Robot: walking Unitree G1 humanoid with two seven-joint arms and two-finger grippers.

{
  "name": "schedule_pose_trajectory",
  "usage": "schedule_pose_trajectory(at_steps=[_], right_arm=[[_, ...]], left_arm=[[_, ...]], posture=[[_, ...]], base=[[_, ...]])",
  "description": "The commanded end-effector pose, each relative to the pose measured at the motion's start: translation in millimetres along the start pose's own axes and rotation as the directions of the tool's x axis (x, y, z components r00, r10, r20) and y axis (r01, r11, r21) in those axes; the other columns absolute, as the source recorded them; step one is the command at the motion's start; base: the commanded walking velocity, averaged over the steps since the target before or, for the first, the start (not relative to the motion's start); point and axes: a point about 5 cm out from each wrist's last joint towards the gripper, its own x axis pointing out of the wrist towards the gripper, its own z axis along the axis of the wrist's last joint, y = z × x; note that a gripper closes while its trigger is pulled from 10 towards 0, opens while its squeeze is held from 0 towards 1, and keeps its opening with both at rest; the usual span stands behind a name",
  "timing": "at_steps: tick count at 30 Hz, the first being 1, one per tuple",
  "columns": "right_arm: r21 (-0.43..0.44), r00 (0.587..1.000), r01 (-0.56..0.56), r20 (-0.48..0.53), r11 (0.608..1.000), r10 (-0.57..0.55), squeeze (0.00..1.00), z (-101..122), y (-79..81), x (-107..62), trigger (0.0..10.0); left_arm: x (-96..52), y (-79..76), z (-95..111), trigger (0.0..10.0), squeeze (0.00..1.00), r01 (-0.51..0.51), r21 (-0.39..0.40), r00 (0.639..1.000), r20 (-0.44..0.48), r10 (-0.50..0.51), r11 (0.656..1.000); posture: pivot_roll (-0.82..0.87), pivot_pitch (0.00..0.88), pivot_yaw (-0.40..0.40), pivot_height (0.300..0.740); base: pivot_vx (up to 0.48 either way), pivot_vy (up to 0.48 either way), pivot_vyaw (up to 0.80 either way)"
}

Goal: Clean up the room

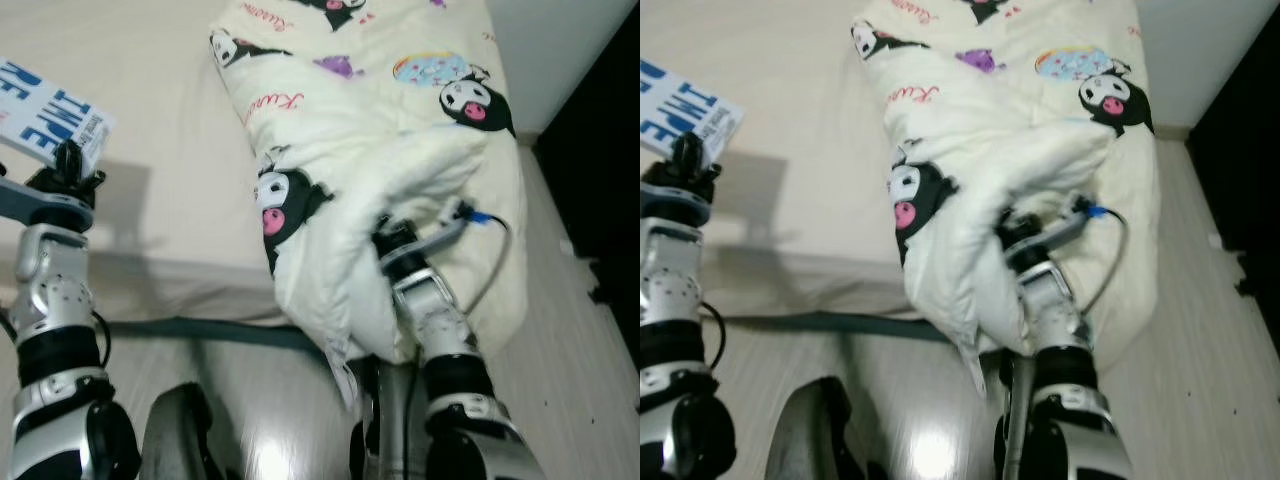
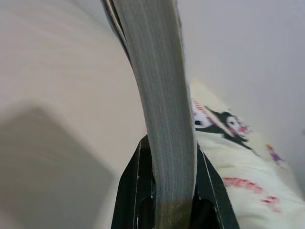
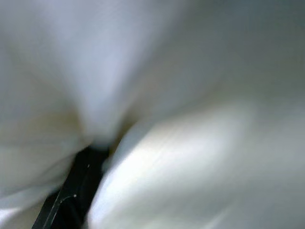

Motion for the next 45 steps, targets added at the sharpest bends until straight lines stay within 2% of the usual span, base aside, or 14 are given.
schedule_pose_trajectory(at_steps=[1, 9, 12, 15, 16, 19, 20, 21, 22, 24, 32, 39, 44, 45], right_arm=[[-0.034, 0.998, -0.063, -0.011, 0.997, 0.063, 1.00, -2.1, 10.7, 4.9, 10.0], [-0.099, 0.973, -0.201, -0.137, 0.974, 0.187, 1.00, -20.2, 27.0, 12.5, 10.0], [-0.108, 0.661, -0.609, -0.618, 0.786, 0.426, 1.00, -92.9, 64.4, -11.0, 10.0], [-0.035, 0.560, -0.659, -0.691, 0.751, 0.458, 1.00, -110.1, 68.6, -20.9, 10.0], [-0.084, 0.566, -0.641, -0.723, 0.763, 0.396, 0.20, -116.8, 61.7, -20.4, 10.0], [-0.127, 0.576, -0.627, -0.741, 0.769, 0.346, 0.20, -120.6, 56.2, -19.3, 10.0], [-0.196, 0.631, -0.568, -0.728, 0.799, 0.270, 0.00, -120.7, 48.3, -13.5, 10.0], [-0.228, 0.682, -0.505, -0.697, 0.832, 0.223, 0.00, -118.1, 42.9, -8.2, 10.0], [-0.233, 0.721, -0.454, -0.663, 0.860, 0.202, 0.80, -114.6, 40.0, -4.4, 10.0], [-0.227, 0.771, -0.394, -0.609, 0.891, 0.185, 1.00, -105.8, 35.5, -0.2, 10.0], [-0.174, 0.818, -0.428, -0.491, 0.887, 0.298, 1.00, -74.2, 39.1, -0.3, 10.0], [0.044, 0.848, -0.528, -0.037, 0.848, 0.529, 1.00, 9.2, 38.7, -21.8, 10.0], [0.034, 0.877, -0.476, 0.095, 0.879, 0.471, 1.00, 35.1, 30.0, -31.9, 10.0], [0.041, 0.885, -0.457, 0.121, 0.889, 0.449, 0.57, 40.1, 27.2, -33.2, 10.0]], left_arm=[[1.9, -8.3, 6.6, 0.0, 0.00, 0.030, 0.013, 0.999, 0.042, -0.030, 0.999], [1.2, -26.0, -1.2, 0.0, 0.00, 0.057, -0.001, 0.998, 0.025, -0.057, 0.998], [6.0, -31.0, 11.8, 0.0, 0.00, 0.076, 0.027, 0.995, 0.066, -0.078, 0.997], [9.1, -31.0, 18.2, 0.0, 0.00, 0.074, 0.042, 0.993, 0.091, -0.078, 0.996], [10.0, -31.2, 21.8, 0.0, 0.00, 0.070, 0.053, 0.991, 0.107, -0.075, 0.996], [10.5, -31.3, 23.8, 0.0, 0.00, 0.066, 0.060, 0.990, 0.117, -0.073, 0.996], [10.3, -32.7, 25.3, 0.0, 0.00, 0.069, 0.061, 0.989, 0.127, -0.076, 0.996], [9.7, -34.5, 25.8, 0.0, 0.00, 0.073, 0.060, 0.988, 0.134, -0.080, 0.996], [9.0, -36.4, 25.7, 0.0, 0.00, 0.080, 0.060, 0.987, 0.138, -0.087, 0.995], [8.1, -41.5, 24.9, 0.0, 0.00, 0.098, 0.063, 0.985, 0.139, -0.106, 0.993], [9.7, -59.9, 17.8, 0.0, 0.00, 0.219, 0.022, 0.970, 0.101, -0.220, 0.975], [-13.4, -96.0, -8.0, 0.0, 0.00, 0.570, -0.261, 0.806, -0.006, -0.591, 0.779], [-22.2, -104.8, -9.0, 0.0, 0.00, 0.620, -0.306, 0.761, 0.010, -0.649, 0.722], [-26.3, -109.6, -9.5, 0.0, 0.00, 0.647, -0.329, 0.732, 0.014, -0.681, 0.688]], posture=[[-0.07, 0.114, 0.013, 0.467], [-0.08, 0.056, 0.017, 0.467], [-0.08, 0.021, 0.010, 0.467], [-0.08, 0.009, 0.001, 0.467], [-0.08, 0.004, -0.005, 0.467], [-0.08, 0.003, -0.007, 0.467], [-0.07, 0.000, -0.013, 0.467], [-0.07, 0.000, -0.014, 0.467], [-0.07, 0.000, -0.015, 0.467], [-0.08, 0.000, -0.014, 0.467], [-0.08, 0.000, -0.008, 0.467], [-0.11, 0.000, 0.010, 0.467], [-0.13, 0.000, 0.013, 0.467], [-0.13, 0.000, 0.014, 0.467]], base=[[0.000, 0.000, 0.00], [0.000, 0.000, 0.00], [0.000, 0.000, 0.00], [0.000, 0.000, 0.00], [0.000, 0.000, 0.00], [0.000, 0.000, 0.00], [0.000, 0.000, 0.00], [0.000, 0.000, 0.00], [0.000, 0.000, 0.00], [0.000, 0.000, 0.00], [0.000, 0.000, 0.00], [0.000, 0.000, 0.00], [0.000, 0.000, 0.00], [0.000, 0.000, 0.00]])
